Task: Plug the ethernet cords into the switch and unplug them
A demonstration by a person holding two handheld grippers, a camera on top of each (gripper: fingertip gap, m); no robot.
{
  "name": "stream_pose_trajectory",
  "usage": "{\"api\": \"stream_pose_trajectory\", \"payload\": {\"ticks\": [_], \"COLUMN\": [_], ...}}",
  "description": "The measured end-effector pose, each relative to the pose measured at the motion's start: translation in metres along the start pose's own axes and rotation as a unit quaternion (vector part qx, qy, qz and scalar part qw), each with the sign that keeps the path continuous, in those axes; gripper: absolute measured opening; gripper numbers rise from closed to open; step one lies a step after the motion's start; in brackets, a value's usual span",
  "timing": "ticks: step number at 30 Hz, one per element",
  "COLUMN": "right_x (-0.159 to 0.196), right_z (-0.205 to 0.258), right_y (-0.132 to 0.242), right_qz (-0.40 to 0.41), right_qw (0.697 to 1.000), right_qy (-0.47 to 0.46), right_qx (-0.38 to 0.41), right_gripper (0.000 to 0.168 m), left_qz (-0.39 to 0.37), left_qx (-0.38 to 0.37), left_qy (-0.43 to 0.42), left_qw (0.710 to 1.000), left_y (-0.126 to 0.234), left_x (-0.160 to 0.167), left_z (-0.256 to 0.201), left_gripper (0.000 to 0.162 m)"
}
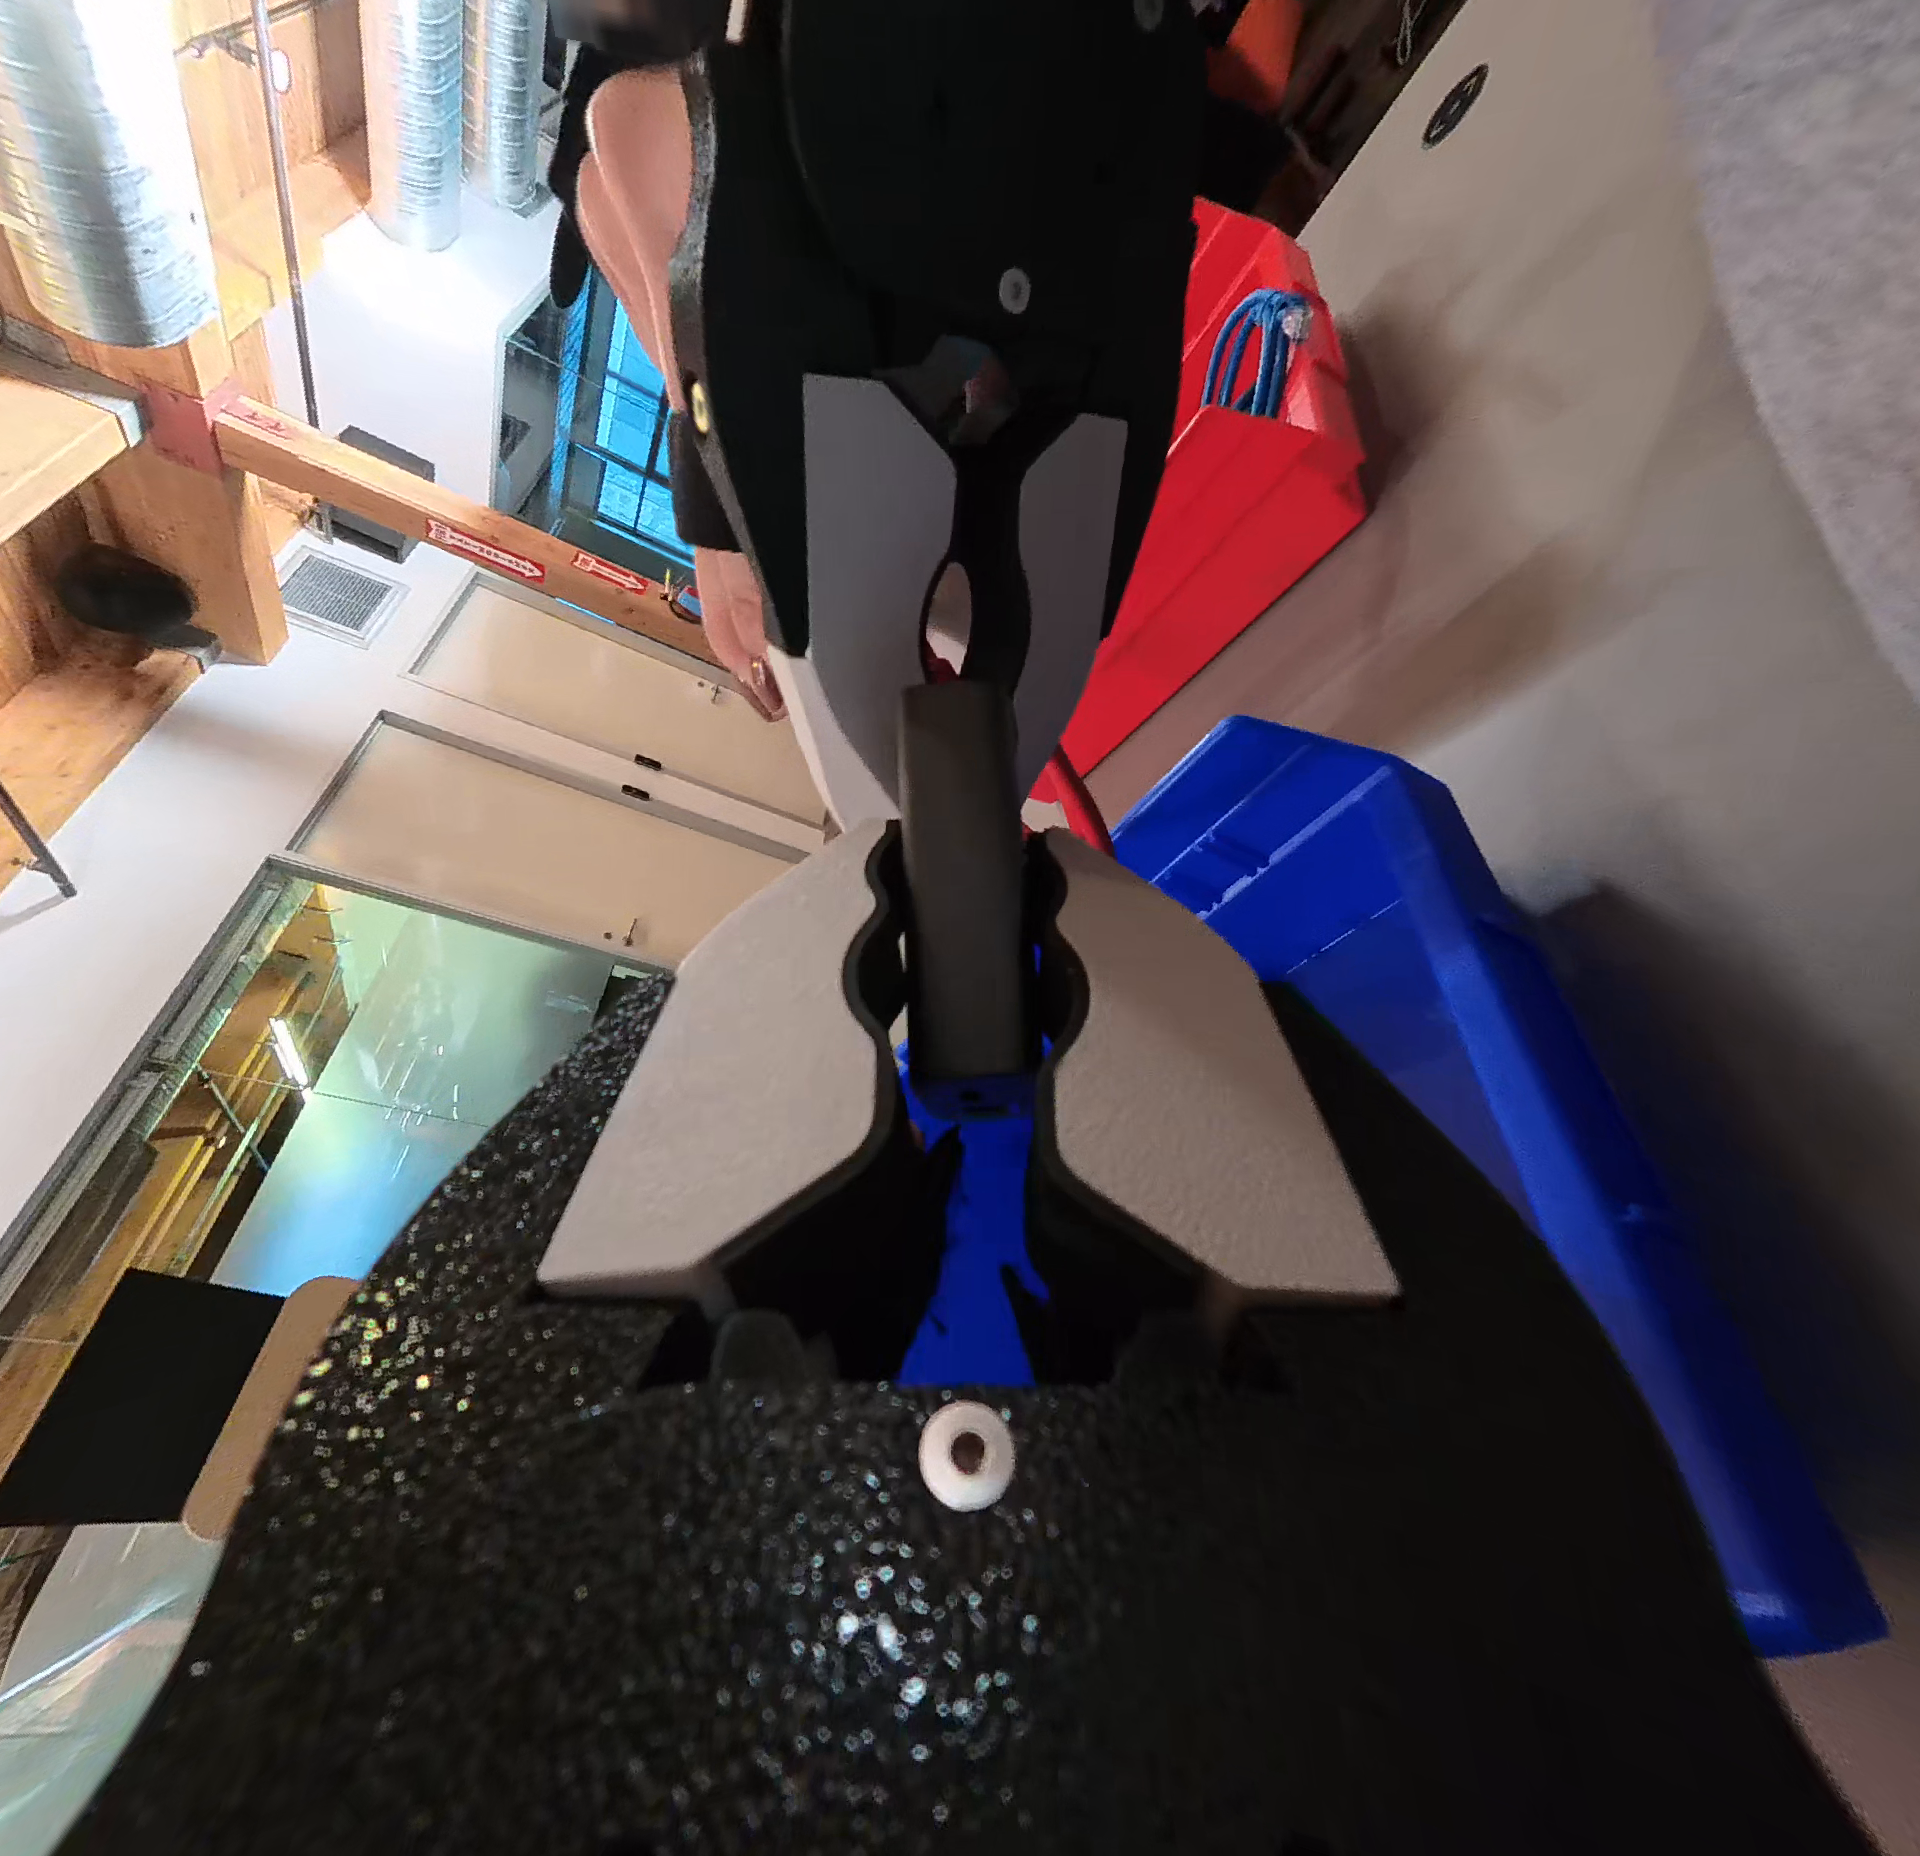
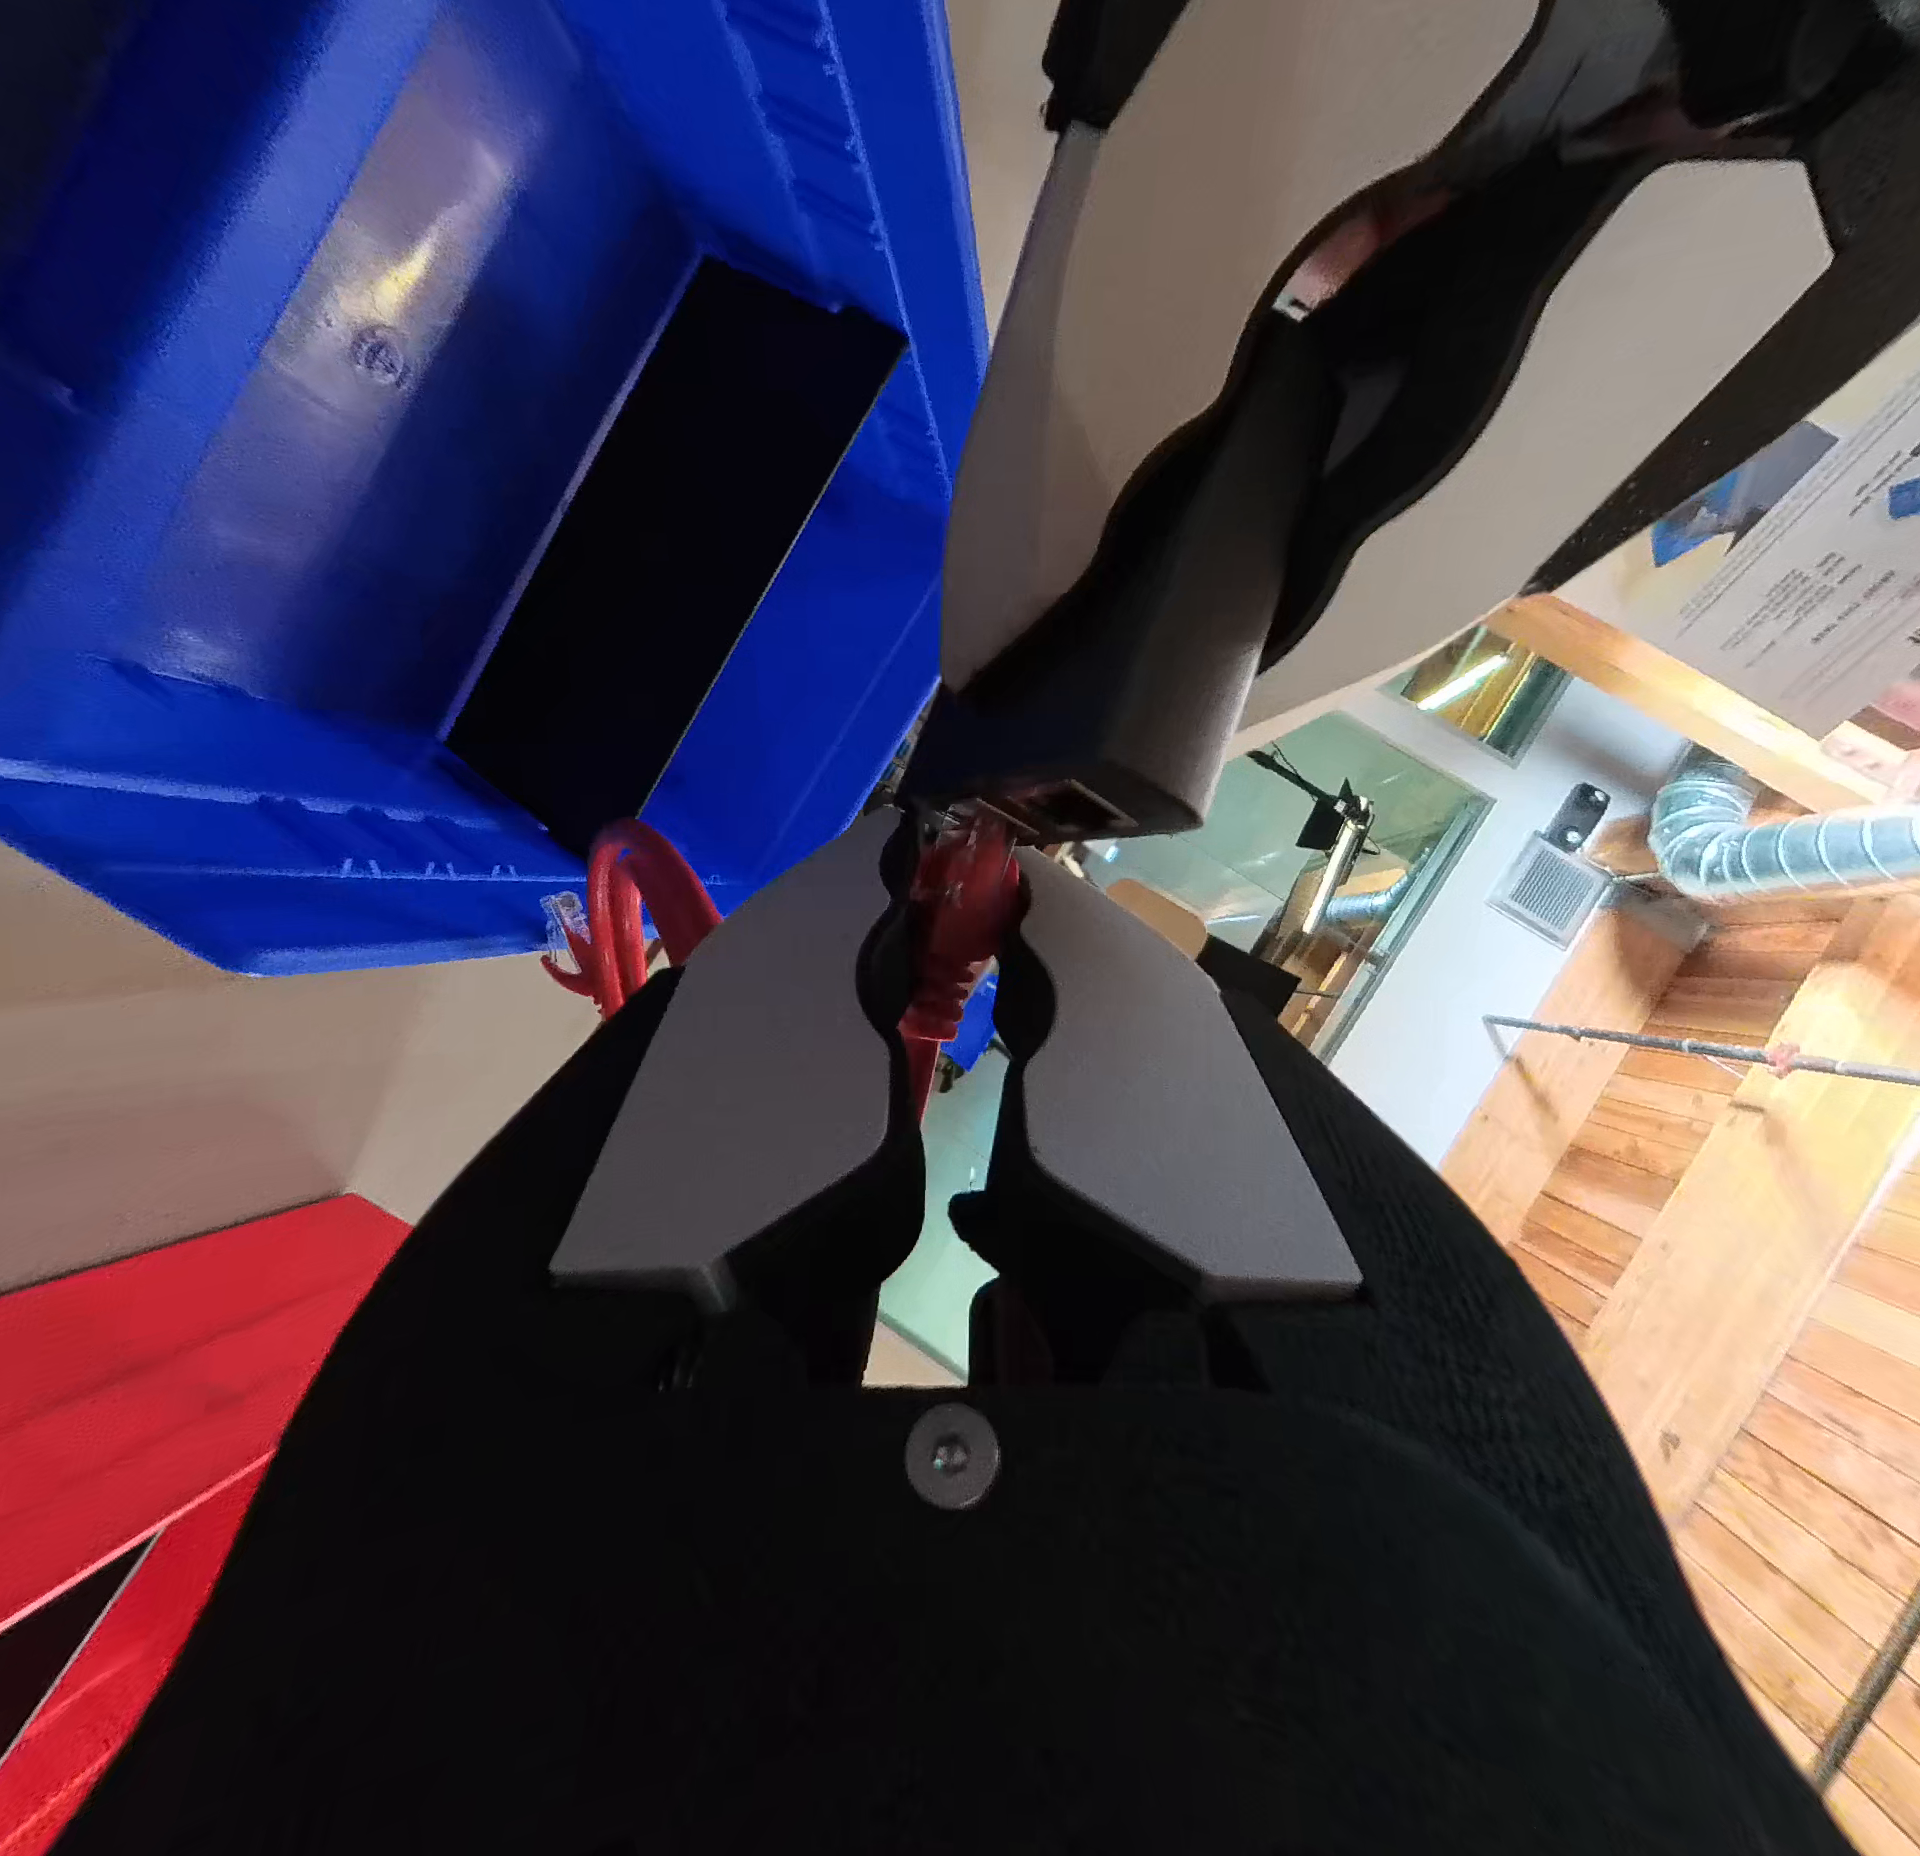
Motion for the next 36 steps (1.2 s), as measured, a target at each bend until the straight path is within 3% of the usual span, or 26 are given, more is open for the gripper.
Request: {"api": "stream_pose_trajectory", "payload": {"ticks": [9,18,25,29,33,34,36], "right_x": [0.0,0.002,0.0,0.001,0.006,0.008,0.012], "right_z": [-0.006,-0.005,-0.009,-0.004,-0.013,-0.014,-0.017], "right_y": [-0.005,0.001,-0.008,-0.005,-0.003,-0.003,-0.002], "right_qz": [0.046,0.0,0.073,0.036,0.006,-0.002,-0.015], "right_qw": [0.997,0.999,0.99,0.997,0.99,0.989,0.984], "right_qy": [-0.062,-0.05,-0.118,-0.072,-0.136,-0.148,-0.176], "right_qx": [0.015,0.004,0.015,-0.005,-0.021,-0.023,-0.021], "right_gripper": [0.011,0.011,0.009,0.01,0.009,0.009,0.009], "left_qz": [0.058,0.021,0.118,0.092,0.038,0.034,0.082], "left_qx": [-0.039,-0.018,-0.061,-0.03,-0.049,-0.056,-0.061], "left_qy": [-0.032,0.006,-0.062,-0.043,-0.017,-0.018,-0.037], "left_qw": [0.997,1.0,0.989,0.994,0.998,0.998,0.994], "left_y": [-0.001,0.0,-0.005,-0.004,-0.002,-0.002,-0.005], "left_x": [-0.001,-0.003,-0.005,-0.006,-0.005,-0.003,0.007], "left_z": [0.001,0.002,-0.002,-0.003,0.003,0.004,0.003], "left_gripper": [0.021,0.021,0.021,0.021,0.022,0.022,0.04]}}
Point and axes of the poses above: each gripper's, where its closed fingertips meet, y back along the fingers, x out of its underside, z = x × y across the jaws, the point moved 9 cm from there along y, back along the fingers, and after that the axes turned 8 degrees about -y, right-handed, at the moved point
